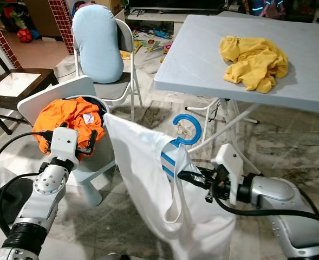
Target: Hang hanger
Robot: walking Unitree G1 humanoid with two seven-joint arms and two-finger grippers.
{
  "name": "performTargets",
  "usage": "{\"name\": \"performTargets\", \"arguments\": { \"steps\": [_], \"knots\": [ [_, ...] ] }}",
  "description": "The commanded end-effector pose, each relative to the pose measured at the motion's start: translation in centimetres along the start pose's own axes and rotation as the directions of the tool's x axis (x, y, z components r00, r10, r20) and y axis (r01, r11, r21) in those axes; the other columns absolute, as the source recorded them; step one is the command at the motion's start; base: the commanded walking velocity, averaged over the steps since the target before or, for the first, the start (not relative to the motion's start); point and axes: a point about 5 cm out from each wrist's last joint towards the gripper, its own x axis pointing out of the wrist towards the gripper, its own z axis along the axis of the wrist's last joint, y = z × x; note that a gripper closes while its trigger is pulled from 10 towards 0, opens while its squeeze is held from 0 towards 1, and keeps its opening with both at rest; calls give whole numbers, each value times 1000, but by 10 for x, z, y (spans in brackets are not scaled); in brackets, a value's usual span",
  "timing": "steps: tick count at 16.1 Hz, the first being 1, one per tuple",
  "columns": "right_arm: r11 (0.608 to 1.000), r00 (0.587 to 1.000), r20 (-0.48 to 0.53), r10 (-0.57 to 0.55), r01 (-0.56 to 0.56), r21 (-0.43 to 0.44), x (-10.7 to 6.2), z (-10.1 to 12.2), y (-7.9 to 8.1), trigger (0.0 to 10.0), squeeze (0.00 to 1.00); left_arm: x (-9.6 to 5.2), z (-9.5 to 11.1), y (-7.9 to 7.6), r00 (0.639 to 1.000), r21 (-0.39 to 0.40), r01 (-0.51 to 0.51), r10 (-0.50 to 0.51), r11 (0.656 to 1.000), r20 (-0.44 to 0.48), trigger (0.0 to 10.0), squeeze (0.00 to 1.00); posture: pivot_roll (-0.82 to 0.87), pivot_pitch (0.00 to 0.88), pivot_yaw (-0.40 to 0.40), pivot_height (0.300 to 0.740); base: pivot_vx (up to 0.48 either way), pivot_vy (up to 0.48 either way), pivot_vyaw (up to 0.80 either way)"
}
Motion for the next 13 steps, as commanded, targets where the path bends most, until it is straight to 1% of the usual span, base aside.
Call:
{"name": "performTargets", "arguments": {
  "steps": [1,2,3,4,5,6,9,12,13],
  "knots": [
    [999,999,37,29,-28,-32,-2,11,3,10000,0,1,0,-2,999,-17,33,-33,999,5,10000,0,-63,92,35,740,0,0,0],
    [999,999,36,36,-35,-35,-2,12,4,10000,0,0,2,-17,991,-83,131,-130,988,22,10000,0,-66,92,35,740,0,0,0],
    [999,999,36,39,-38,-35,-1,12,4,10000,0,-2,6,-30,974,-123,226,-222,966,49,10000,0,-67,93,34,740,0,0,0],
    [998,999,31,39,-38,-39,0,12,5,10000,0,-3,9,-36,970,-114,243,-237,963,61,10000,0,-67,93,34,740,0,0,0],
    [998,999,29,38,-37,-42,0,11,5,10000,0,-3,10,-38,974,-123,226,-220,966,61,10000,0,-67,92,36,740,0,0,0],
    [999,999,25,28,-27,-46,1,9,4,10000,0,-7,11,-41,975,-126,217,-210,968,72,10000,0,-67,92,36,740,0,0,0],
    [998,999,26,36,-34,-53,5,9,5,10000,0,-14,6,-47,970,-146,242,-236,959,58,10000,0,-59,89,34,740,0,0,0],
    [997,997,30,65,-63,-54,6,12,7,10000,0,-11,0,-43,967,-144,254,-252,957,27,10000,0,-62,87,34,740,0,0,0],
    [996,996,31,78,-76,-52,4,14,8,10000,0,-8,1,-40,965,-140,262,-260,955,31,10000,0,-64,86,35,740,0,0,0]
  ]
}}
